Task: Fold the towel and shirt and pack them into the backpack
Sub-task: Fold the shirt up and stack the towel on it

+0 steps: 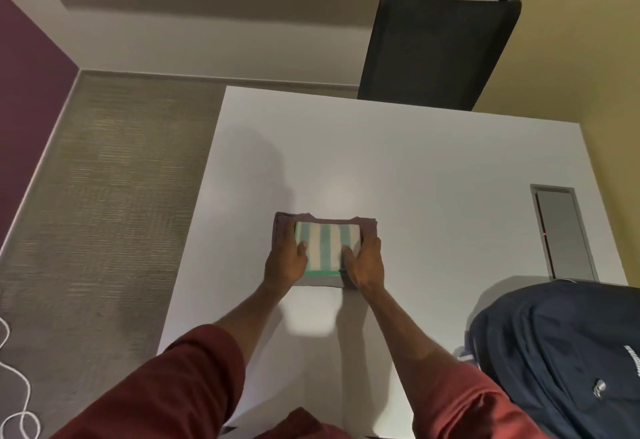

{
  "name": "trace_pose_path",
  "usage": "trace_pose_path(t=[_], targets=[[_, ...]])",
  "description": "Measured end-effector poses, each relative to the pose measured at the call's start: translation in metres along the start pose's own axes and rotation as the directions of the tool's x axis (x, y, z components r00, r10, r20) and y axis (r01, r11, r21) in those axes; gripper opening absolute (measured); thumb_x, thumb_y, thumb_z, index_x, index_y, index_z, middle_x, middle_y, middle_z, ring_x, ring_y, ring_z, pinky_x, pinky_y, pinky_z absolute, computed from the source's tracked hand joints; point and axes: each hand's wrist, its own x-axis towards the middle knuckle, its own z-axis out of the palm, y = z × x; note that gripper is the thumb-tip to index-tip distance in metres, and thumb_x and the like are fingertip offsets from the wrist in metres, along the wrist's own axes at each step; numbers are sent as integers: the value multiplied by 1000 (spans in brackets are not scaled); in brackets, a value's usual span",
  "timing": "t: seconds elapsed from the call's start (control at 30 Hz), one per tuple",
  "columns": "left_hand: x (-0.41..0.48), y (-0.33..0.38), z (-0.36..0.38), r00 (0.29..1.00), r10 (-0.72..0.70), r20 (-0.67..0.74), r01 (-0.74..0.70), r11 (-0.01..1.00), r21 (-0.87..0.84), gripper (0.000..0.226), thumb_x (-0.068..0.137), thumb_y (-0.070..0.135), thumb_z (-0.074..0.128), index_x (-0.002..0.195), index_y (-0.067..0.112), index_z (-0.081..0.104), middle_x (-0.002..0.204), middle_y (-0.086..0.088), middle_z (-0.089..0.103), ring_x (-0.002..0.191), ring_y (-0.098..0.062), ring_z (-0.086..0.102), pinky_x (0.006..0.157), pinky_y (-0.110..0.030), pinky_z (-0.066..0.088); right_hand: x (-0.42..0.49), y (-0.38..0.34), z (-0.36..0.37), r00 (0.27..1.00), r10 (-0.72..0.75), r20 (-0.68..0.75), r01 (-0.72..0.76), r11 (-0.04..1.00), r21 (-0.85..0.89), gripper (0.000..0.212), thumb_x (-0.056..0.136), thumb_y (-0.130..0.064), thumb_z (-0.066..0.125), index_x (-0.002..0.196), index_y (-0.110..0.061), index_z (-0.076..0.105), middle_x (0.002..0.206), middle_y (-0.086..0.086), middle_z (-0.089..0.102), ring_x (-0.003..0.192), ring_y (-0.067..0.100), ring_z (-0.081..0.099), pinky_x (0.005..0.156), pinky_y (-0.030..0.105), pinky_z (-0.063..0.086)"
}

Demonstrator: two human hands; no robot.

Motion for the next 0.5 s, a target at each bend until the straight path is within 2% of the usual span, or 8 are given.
trace_pose_path(t=[0.07, 0.13, 0.17, 0.23, 0.3, 0.37, 0.43, 0.5], targets=[[-2, 0, 1, 995, 51, -83, -37, 986, 163, 48, 101, 18, 64, 146, 19, 46, 149, -5, 50, 125, -32, 60, 88, -49, 61, -4, -3, 1, 998, 11, -57, -15, 998, -60, 55, 98, -35, 61, 149, -21, 44, 140, 6, 49, 119, 29, 60, 93, 43, 53], [-3, 3, 0, 968, 219, -123, -175, 940, 294, 50, 102, 18, 62, 151, 16, 47, 153, -9, 51, 136, -32, 56, 98, -47, 59, -8, -6, -2, 967, -180, -180, 152, 975, -160, 51, 98, -40, 54, 145, -21, 49, 136, 1, 53, 117, 22, 59, 96, 42, 51], [-2, 3, 2, 946, 306, -105, -255, 906, 339, 52, 106, 21, 56, 156, 15, 45, 160, -10, 48, 146, -31, 49, 110, -48, 53, -7, -7, -3, 930, -305, -207, 257, 939, -226, 48, 101, -39, 50, 145, -19, 51, 140, 0, 53, 122, 20, 57, 102, 42, 49], [1, 6, 8, 917, 400, -4, -367, 846, 387, 56, 113, 32, 37, 166, 14, 33, 173, -10, 34, 160, -29, 33, 126, -53, 34, -6, -11, 4, 881, -451, -144, 372, 848, -379, 52, 108, -35, 40, 155, -14, 47, 159, 4, 47, 146, 24, 46, 121, 46, 38], [0, 3, 17, 904, 415, 104, -416, 798, 436, 62, 116, 42, 17, 171, 16, 18, 179, -10, 16, 165, -30, 18, 130, -54, 25, -7, -9, 20, 886, -463, -35, 377, 761, -528, 58, 112, -36, 32, 166, -15, 34, 175, 7, 28, 163, 25, 23, 131, 50, 20], [-3, -7, 27, 909, 385, 161, -415, 799, 436, 66, 116, 49, 18, 173, 20, 0, 180, -8, 0, 167, -29, 4, 132, -55, 19, -10, 4, 37, 914, -407, -1, 333, 751, -570, 63, 112, -40, 29, 170, -17, 25, 179, 7, 12, 166, 25, 9, 132, 54, 13], [-8, -25, 37, 923, 361, 132, -384, 853, 352, 73, 114, 57, 23, 172, 26, -9, 181, -5, -4, 167, -30, 1, 132, -59, 17, -12, 24, 48, 931, -359, -65, 268, 795, -544, 71, 111, -46, 35, 172, -16, 17, 180, 8, 4, 167, 27, 3, 133, 57, 8], [-6, -34, 38, 931, 347, 116, -365, 868, 337, 76, 112, 62, 25, 172, 28, -6, 181, -3, -3, 167, -32, 1, 131, -65, 15, -9, 38, 56, 939, -322, -118, 210, 812, -545, 79, 108, -54, 39, 171, -13, 17, 180, 11, 3, 166, 32, 2, 132, 59, -2]])
